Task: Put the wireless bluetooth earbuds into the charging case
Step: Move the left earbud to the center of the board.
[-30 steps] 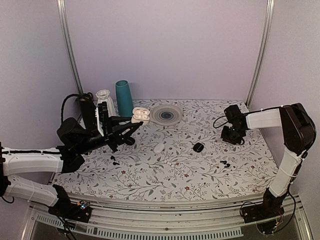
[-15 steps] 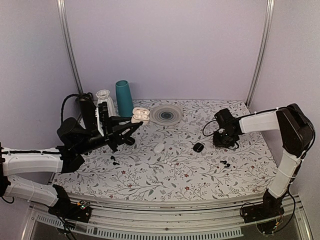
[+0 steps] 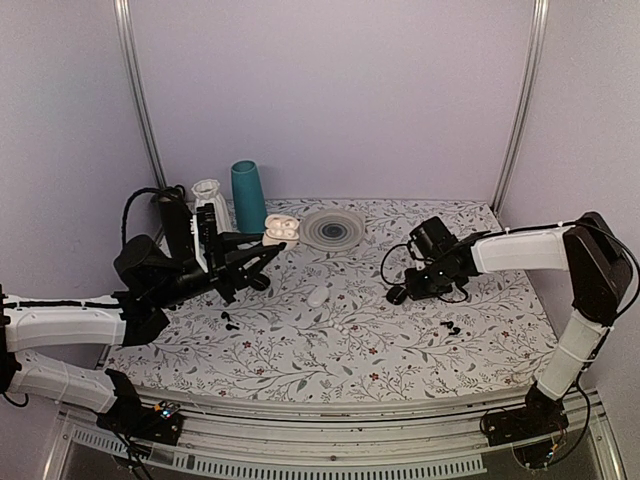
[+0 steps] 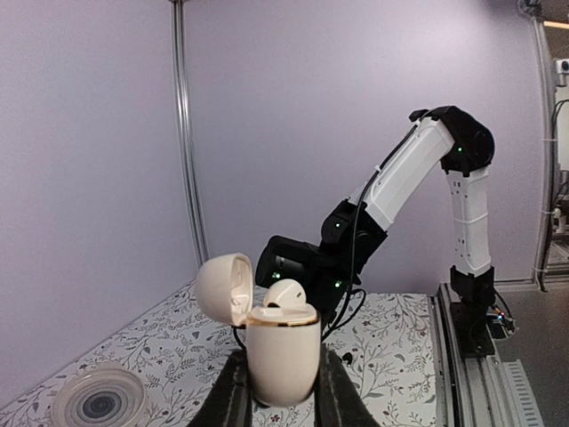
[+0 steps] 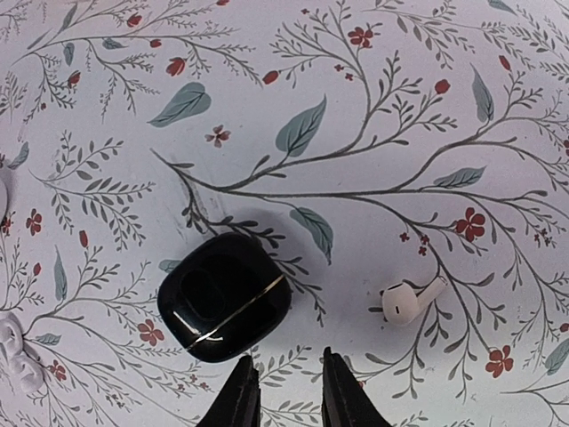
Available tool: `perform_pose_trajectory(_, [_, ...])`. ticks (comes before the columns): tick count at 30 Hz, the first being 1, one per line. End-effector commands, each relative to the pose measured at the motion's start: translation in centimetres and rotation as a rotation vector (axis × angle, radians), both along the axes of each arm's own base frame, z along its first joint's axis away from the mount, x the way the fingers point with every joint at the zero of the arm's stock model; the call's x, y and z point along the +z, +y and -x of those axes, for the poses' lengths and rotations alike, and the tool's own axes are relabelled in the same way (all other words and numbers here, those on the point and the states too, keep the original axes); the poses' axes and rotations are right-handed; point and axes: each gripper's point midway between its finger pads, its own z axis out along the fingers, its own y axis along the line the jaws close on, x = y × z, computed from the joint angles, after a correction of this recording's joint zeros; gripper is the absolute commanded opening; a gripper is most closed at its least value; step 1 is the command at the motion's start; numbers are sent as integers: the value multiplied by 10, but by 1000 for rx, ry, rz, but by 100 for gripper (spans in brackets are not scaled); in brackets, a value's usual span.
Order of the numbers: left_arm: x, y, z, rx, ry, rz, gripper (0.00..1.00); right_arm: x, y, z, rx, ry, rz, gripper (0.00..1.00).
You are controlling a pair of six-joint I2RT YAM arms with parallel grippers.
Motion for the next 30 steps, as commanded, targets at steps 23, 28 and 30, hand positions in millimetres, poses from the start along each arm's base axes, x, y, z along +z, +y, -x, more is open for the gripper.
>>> perform_pose_trajectory(23, [13,-1,2,0,-35,14,0,13,-21,-58,-82,-44,-156,55])
perform_pose_trajectory(28, [14,-1,1,4,-30,15,0,-6,-20,-60,-45,16,-170,56])
perform_pose_trajectory(30, [14,0,1,5,-29,16,0,-12,-19,-59,-36,33,-173,57])
